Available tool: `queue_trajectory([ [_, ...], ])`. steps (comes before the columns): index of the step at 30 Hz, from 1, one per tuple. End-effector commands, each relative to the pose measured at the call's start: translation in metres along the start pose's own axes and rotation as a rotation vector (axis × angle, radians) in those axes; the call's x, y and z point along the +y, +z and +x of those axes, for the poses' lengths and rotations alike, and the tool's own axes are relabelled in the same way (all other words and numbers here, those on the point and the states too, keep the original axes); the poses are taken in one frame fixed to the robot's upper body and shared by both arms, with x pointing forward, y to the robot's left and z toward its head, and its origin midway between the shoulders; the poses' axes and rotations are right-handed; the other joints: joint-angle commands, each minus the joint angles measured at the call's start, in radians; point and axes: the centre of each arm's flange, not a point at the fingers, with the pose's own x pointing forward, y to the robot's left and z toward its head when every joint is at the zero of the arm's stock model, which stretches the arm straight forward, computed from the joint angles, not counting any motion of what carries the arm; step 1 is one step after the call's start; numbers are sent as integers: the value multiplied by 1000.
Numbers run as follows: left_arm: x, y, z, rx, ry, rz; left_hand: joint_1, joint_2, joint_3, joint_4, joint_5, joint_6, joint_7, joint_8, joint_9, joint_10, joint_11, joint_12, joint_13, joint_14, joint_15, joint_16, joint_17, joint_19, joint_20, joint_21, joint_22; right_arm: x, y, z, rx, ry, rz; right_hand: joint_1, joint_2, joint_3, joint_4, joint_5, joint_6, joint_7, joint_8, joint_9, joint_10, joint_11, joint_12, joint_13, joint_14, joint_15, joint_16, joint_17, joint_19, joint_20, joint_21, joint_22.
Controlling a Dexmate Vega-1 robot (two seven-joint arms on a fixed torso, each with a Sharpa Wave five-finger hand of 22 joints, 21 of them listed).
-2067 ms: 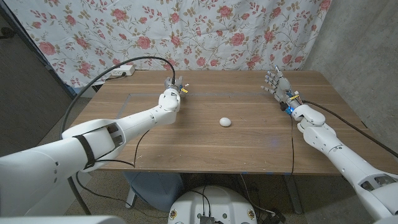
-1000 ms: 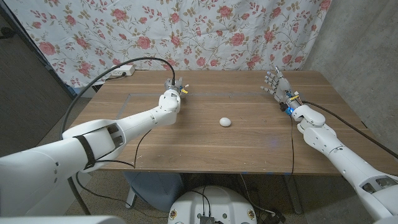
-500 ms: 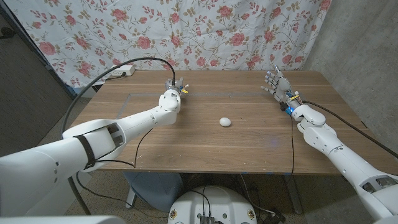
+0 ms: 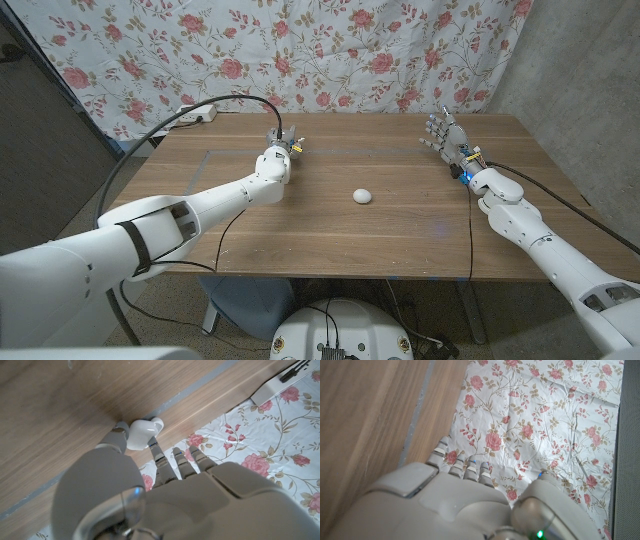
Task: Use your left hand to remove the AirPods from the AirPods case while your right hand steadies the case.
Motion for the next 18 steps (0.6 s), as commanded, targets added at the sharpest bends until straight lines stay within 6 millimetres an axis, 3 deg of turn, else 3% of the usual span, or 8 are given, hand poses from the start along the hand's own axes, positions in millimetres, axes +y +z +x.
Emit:
queue_trajectory([
  [1,-3,1,-3,-8,-11,3,16,-1,1,4,5,10,-10,4,3,16,-4,13,14,10,-6,2,3,7,-4,4,2,1,0,-3,1,-1,2,-2,9,3,-7,-1,10,-1,5,5,1,2,3,0,-7,-2,7,2,-7,0,-1,2],
  [3,-2,1,-3,-7,-4,2,16,-4,-6,6,5,5,-10,0,3,-21,-5,3,27,1,7,-4,4,5,3,3,2,1,0,-4,1,-1,1,-2,9,3,-8,-1,9,-2,4,5,1,6,3,0,-7,-2,7,2,-7,0,-1,2],
  [6,-1,0,-3,-5,-26,8,11,-20,-18,7,3,7,-28,-2,3,-26,-7,2,36,-8,2,-8,4,4,-9,2,2,1,0,-4,1,0,1,-2,9,3,-8,-1,9,-2,4,5,1,4,3,0,-7,-2,7,2,-7,1,-1,2],
  [10,-1,1,-4,-8,-24,3,-14,-44,-42,17,1,0,-35,-7,3,-74,8,-24,42,-35,15,-14,6,-3,-4,1,3,2,0,-5,2,0,3,-3,9,3,-8,-1,10,-3,5,5,1,4,3,0,-7,-3,7,2,-8,1,-1,2],
  [17,-2,2,-5,-5,-16,-3,-61,-63,-72,36,-6,1,-36,-9,2,-75,10,-29,46,-36,12,-9,8,-7,2,1,4,2,-1,-6,1,2,7,-3,11,3,-8,-1,10,-3,4,5,2,2,4,0,-6,-2,8,1,-7,1,-1,2],
  [18,-2,2,-5,-3,-10,6,-86,-62,-83,49,-10,-3,-25,-11,2,-82,18,-34,49,-42,25,-9,10,-8,13,1,4,2,-1,-6,1,3,8,-3,12,3,-9,0,10,-3,4,5,1,6,3,0,-6,-2,8,1,-7,1,-1,2],
])
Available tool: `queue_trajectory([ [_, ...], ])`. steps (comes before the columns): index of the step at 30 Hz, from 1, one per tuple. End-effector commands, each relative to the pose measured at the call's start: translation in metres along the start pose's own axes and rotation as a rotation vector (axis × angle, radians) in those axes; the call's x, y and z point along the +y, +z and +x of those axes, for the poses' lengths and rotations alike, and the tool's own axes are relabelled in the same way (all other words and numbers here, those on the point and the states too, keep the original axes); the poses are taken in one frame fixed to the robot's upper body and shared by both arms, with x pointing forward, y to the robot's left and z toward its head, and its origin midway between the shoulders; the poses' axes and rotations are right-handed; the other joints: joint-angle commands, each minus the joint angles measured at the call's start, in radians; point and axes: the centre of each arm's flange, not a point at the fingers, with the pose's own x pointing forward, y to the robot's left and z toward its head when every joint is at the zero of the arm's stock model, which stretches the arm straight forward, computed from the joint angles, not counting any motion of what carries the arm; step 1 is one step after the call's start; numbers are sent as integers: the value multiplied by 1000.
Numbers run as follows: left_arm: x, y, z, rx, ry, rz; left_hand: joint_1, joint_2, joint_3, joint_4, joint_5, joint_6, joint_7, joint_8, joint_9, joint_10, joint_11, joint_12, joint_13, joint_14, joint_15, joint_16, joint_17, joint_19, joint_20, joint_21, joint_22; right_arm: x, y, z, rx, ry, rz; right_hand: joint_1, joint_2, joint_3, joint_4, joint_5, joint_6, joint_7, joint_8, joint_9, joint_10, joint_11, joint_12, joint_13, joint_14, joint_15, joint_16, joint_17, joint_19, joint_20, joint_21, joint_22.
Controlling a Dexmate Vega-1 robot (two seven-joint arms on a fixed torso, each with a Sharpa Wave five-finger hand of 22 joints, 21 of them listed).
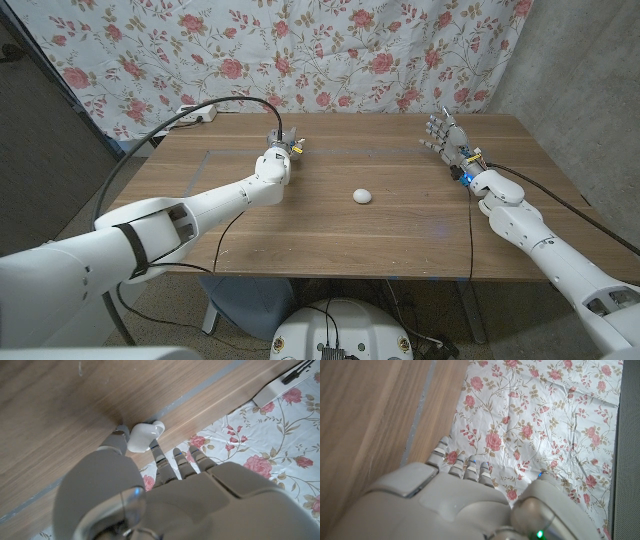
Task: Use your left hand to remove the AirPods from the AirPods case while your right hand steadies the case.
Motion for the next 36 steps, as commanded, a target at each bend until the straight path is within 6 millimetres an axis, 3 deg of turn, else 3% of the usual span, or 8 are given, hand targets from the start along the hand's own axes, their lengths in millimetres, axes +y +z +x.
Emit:
queue_trajectory([
  [1,0,1,-1,6,11,-2,-58,-9,-27,21,-13,0,7,-1,2,-10,10,-6,9,-9,11,7,8,-4,17,2,5,1,0,-2,1,3,6,2,8,6,-6,0,10,-3,4,5,1,5,3,0,-6,-2,8,1,-7,1,-1,2],
  [5,1,1,-2,7,32,-11,-72,-7,-34,27,-15,8,9,2,3,3,7,-1,12,-4,12,10,8,-1,21,3,5,1,0,-3,0,3,5,0,9,6,-5,-1,10,-3,4,5,2,2,4,0,-6,-2,9,2,-6,1,0,2],
  [10,0,2,-3,9,43,-19,-80,24,-31,34,-17,24,9,6,3,26,6,6,17,10,9,17,9,13,23,9,6,0,0,-3,-4,2,7,-1,10,6,-5,0,11,-3,5,5,2,2,4,0,-5,-4,9,2,-5,1,0,2],
  [16,-2,4,-4,0,63,-28,-60,56,-18,21,-18,58,-2,15,3,71,2,21,25,40,-5,25,6,28,22,13,6,1,0,-4,-4,3,8,-2,10,5,-5,-1,12,-3,5,5,2,1,4,0,-4,-4,10,2,-4,0,0,2],
  [22,-2,5,-5,-1,70,-34,-36,82,-6,3,-22,93,-11,21,4,122,-24,41,38,69,-24,29,5,42,22,14,6,1,0,-6,-6,3,9,-2,10,5,-6,-1,13,-4,5,5,3,1,4,0,-4,-4,10,1,-3,1,0,2],
  [36,-8,8,-7,-19,38,-50,-12,96,1,-15,-23,129,-11,24,5,178,-30,68,56,106,-45,30,5,51,15,14,6,1,0,-8,-7,0,22,-2,11,5,-7,0,14,-4,5,5,6,-2,5,0,-3,-4,11,1,-4,2,0,2],
])
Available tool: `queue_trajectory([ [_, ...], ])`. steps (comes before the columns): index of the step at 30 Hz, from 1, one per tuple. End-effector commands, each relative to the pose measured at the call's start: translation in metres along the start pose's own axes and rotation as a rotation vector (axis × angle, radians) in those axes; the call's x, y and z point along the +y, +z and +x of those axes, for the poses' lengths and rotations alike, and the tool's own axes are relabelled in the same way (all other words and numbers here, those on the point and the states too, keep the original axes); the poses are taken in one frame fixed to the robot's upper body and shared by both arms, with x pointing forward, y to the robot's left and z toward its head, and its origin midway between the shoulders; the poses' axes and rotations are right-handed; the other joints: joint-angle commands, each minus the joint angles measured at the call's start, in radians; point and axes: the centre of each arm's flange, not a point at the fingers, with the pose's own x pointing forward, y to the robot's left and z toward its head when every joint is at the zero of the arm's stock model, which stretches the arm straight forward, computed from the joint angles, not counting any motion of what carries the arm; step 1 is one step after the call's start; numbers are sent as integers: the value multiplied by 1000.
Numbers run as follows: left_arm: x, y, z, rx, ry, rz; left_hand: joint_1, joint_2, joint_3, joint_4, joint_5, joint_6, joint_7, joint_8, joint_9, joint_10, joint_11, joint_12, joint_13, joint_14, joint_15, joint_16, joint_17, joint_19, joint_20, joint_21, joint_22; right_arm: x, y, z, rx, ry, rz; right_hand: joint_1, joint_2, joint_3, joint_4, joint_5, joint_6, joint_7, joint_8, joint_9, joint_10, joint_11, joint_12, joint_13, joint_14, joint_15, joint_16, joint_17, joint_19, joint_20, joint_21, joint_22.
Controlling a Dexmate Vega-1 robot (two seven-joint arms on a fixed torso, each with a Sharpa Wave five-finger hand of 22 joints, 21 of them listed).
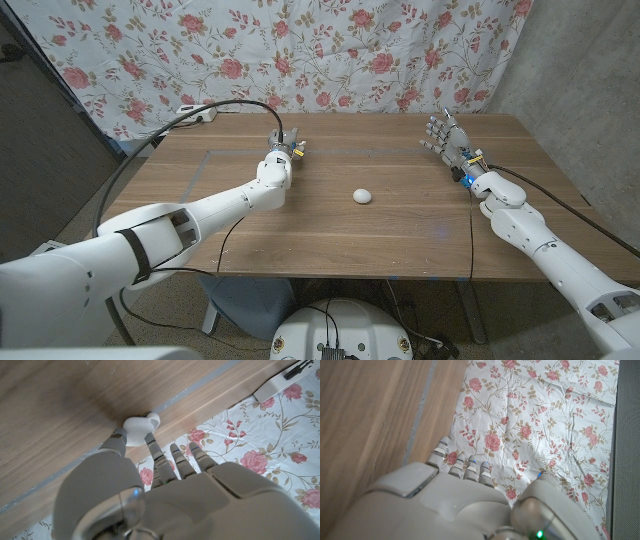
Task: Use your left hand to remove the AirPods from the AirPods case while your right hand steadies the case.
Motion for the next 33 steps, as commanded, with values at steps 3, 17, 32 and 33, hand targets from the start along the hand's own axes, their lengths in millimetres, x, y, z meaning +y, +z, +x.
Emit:
queue_trajectory([
  [3,-7,3,-3,-18,-46,-5,27,-8,7,-24,4,1,1,-4,5,21,-17,9,13,8,-1,-3,1,10,5,4,1,0,-1,-3,1,-5,14,1,8,1,-3,0,3,-4,5,5,2,0,5,0,-3,-4,4,1,-4,2,0,2],
  [17,-10,8,-5,-48,-70,14,77,-73,-3,-35,19,-19,-25,-21,4,11,-18,12,26,2,-10,-20,4,0,6,-2,1,0,-1,-3,6,-3,16,-1,10,0,-3,-1,4,-4,5,5,1,4,5,0,-1,0,6,1,-3,2,0,2],
  [32,-16,17,-5,-100,-69,-5,184,-4,1,-21,34,44,-15,-14,6,153,-19,147,116,161,-100,60,61,28,20,5,2,0,0,-5,2,-8,28,-2,11,0,-5,-1,3,-5,4,5,1,2,5,0,0,2,7,1,-2,2,0,3],
  [33,-16,18,-6,-101,-61,2,184,-3,0,-21,34,45,-16,-14,6,153,-19,149,118,163,-101,61,63,28,20,5,2,0,-1,-6,2,-9,30,-2,11,0,-5,-1,3,-5,4,5,1,2,5,0,0,1,7,1,-2,2,0,3],
])
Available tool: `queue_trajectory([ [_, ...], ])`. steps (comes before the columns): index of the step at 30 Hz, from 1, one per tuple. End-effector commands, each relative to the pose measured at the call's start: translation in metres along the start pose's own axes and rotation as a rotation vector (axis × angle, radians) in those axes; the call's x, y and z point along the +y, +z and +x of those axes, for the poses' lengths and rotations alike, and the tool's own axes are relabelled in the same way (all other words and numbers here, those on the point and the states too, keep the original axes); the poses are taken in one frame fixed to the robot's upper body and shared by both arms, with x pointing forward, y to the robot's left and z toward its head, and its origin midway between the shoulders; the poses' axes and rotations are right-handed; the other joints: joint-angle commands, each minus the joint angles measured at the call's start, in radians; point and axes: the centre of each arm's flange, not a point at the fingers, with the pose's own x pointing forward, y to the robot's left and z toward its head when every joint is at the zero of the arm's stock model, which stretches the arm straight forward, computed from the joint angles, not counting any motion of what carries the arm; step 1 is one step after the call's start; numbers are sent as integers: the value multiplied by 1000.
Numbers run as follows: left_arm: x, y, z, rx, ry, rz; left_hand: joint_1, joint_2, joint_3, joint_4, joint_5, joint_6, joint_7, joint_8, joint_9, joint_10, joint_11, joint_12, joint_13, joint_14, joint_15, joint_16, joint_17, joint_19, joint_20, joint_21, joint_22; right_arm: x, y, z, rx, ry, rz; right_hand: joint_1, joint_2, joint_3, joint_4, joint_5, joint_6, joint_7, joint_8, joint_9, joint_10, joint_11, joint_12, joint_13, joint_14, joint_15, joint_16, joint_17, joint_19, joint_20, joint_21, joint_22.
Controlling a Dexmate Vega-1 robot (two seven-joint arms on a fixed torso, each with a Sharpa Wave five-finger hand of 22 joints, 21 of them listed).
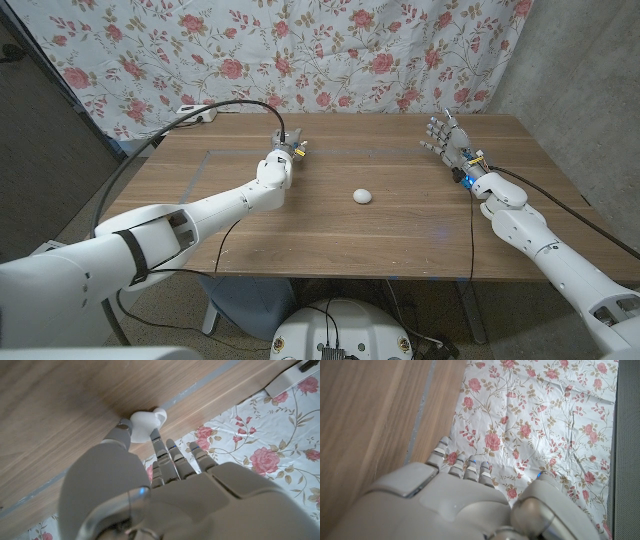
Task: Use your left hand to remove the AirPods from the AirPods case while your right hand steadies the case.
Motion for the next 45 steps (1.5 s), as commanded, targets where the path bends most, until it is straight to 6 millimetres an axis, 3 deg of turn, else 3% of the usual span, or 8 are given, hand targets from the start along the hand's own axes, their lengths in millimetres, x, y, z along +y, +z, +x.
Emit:
queue_trajectory([
  [1,-5,10,0,-73,-11,-16,9,16,-3,2,10,10,-1,4,6,143,-127,128,106,53,-39,16,16,9,1,5,2,0,0,-3,-2,-6,12,2,7,0,-5,-1,3,-5,4,5,1,1,5,0,0,1,7,1,-2,2,0,3],
  [9,-1,8,-2,-90,52,-46,18,22,-7,3,10,13,0,3,7,136,-126,140,121,54,-40,24,31,13,6,5,3,-1,-1,-6,-3,-17,21,2,8,0,-6,-1,3,-6,4,5,2,0,5,0,1,-1,8,1,0,1,1,3],
  [24,35,-10,-16,-69,205,-101,41,16,-21,-2,9,-26,1,-15,7,133,-127,172,155,59,-45,39,57,28,-5,9,3,3,0,-4,-5,-9,19,2,10,1,-8,0,2,-5,3,5,2,-4,5,0,2,-2,8,1,3,1,1,3],
  [45,63,-5,-26,-119,302,-134,61,13,-32,-3,10,-39,7,-16,7,129,-127,194,180,63,-45,50,76,32,-8,9,4,6,0,-2,-14,-6,26,2,11,0,-10,-1,0,-5,3,5,3,-2,5,0,1,-3,8,1,2,2,1,3],
])
